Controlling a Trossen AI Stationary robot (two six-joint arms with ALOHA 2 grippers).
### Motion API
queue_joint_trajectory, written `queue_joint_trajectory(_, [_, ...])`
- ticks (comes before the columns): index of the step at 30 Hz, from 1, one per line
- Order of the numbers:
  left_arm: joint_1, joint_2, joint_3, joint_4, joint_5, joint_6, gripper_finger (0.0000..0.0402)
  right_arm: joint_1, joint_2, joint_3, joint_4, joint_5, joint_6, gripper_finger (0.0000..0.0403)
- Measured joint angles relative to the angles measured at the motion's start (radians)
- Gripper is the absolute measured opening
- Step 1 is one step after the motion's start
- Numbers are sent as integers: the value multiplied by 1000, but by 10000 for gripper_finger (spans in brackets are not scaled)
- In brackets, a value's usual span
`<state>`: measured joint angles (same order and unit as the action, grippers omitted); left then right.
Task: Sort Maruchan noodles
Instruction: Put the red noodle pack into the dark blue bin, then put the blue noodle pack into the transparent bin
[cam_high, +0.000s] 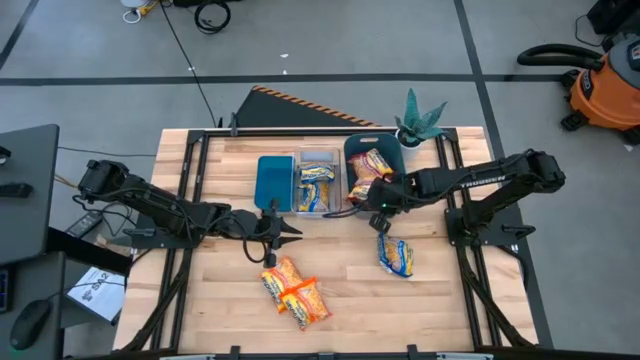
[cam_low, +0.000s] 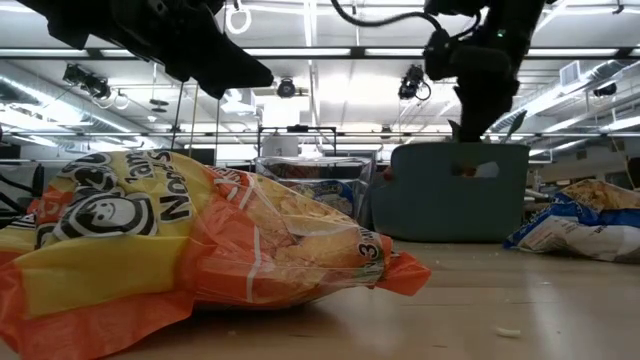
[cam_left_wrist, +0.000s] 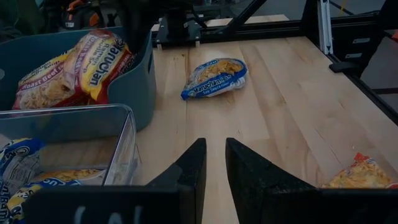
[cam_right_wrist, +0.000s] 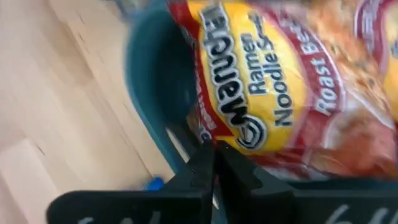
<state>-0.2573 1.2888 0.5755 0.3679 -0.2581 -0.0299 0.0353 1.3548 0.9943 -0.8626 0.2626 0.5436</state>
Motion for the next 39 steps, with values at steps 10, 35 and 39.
queue_joint_trajectory(10, [2,0,0,0,0,23,66,-73,-31,1,-265,-95,41,78])
queue_joint_trajectory(35, [23,1,0,174,42,56,66,480,282,157,-107,-150,180,85])
queue_joint_trajectory(39, [44,1,0,191,41,98,66,489,383,259,-242,-63,123,84])
